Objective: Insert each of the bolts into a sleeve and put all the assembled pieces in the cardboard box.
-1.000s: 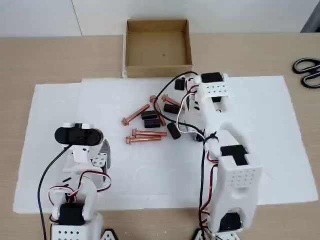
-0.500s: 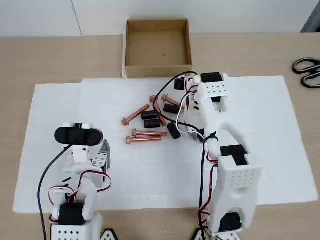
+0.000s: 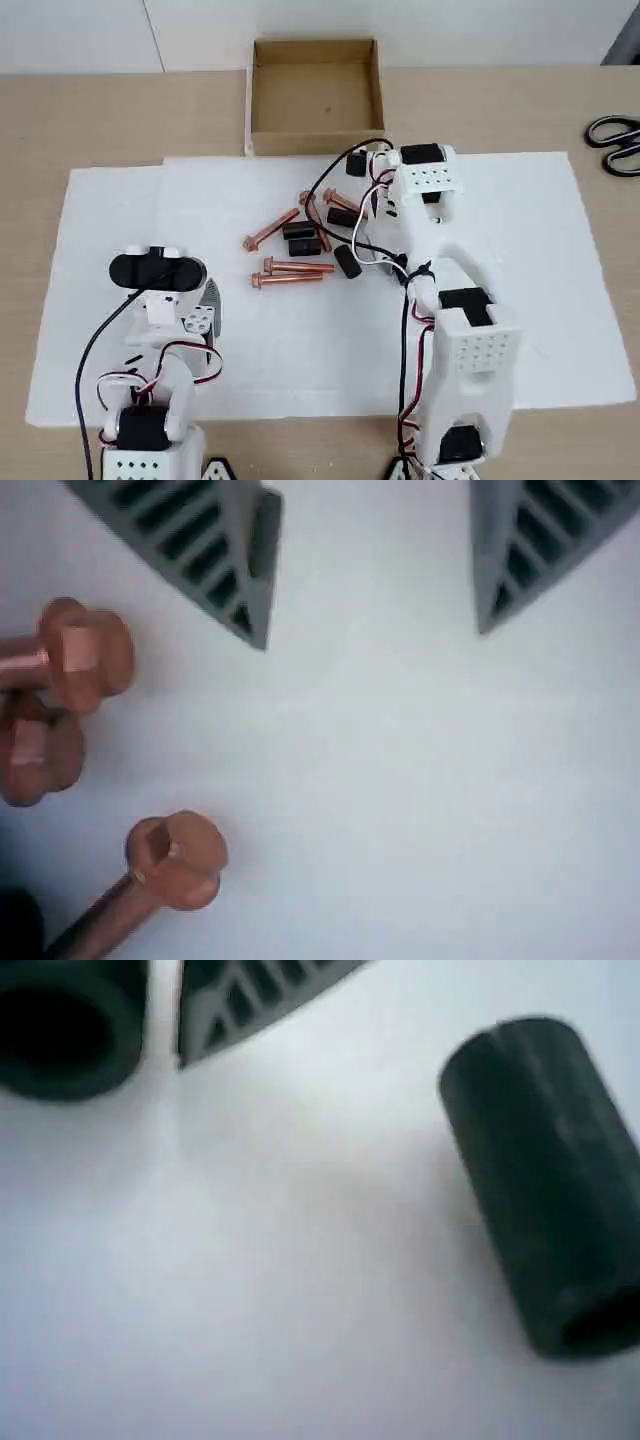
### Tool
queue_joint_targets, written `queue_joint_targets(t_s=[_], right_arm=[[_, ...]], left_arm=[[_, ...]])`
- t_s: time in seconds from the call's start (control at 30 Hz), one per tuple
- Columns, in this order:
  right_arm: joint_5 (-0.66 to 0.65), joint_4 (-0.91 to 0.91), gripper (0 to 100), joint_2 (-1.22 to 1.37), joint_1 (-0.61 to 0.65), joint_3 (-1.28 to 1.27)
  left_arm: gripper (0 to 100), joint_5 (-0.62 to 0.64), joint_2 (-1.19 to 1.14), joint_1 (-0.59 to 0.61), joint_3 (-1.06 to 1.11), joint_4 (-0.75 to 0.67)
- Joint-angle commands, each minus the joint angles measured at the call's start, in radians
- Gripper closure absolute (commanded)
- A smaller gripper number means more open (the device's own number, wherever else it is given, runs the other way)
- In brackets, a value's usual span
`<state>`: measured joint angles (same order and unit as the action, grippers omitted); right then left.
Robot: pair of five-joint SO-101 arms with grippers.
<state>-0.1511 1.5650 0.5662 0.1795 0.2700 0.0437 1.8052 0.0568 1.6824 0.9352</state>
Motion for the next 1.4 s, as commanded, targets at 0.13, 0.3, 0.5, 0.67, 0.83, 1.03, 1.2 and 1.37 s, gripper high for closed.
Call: queue_joint_targets(t_s=[0.13,0.3,0.5,0.67,0.83,1.03,1.2,1.37], right_arm=[[-0.012,-0.036,84.9,0.064,-0.012,0.034],[-0.014,-0.033,97.1,0.067,-0.013,0.034],[-0.046,0.064,99.5,0.035,-0.015,0.081],[-0.063,0.16,99.5,-0.088,-0.022,0.169],[-0.06,0.168,99.5,-0.252,-0.062,0.16],[-0.061,0.168,99.5,-0.383,-0.12,0.101],[-0.061,0.168,99.5,-0.427,-0.177,0.04],[-0.061,0.168,99.5,-0.429,-0.193,0.014]], left_arm=[[87,-0.003,0.017,0.009,-0.004,-0.026],[87,-0.003,0.017,0.009,-0.004,-0.026],[87,-0.003,0.017,0.009,-0.004,-0.026],[87,-0.003,0.017,0.009,-0.004,-0.026],[87,-0.003,0.017,0.008,-0.004,-0.026],[87,-0.003,0.017,0.002,-0.008,-0.021],[87,0.002,0.017,0.008,-0.081,-0.02],[87,-0.002,-0.002,0.008,-0.237,0.023]])
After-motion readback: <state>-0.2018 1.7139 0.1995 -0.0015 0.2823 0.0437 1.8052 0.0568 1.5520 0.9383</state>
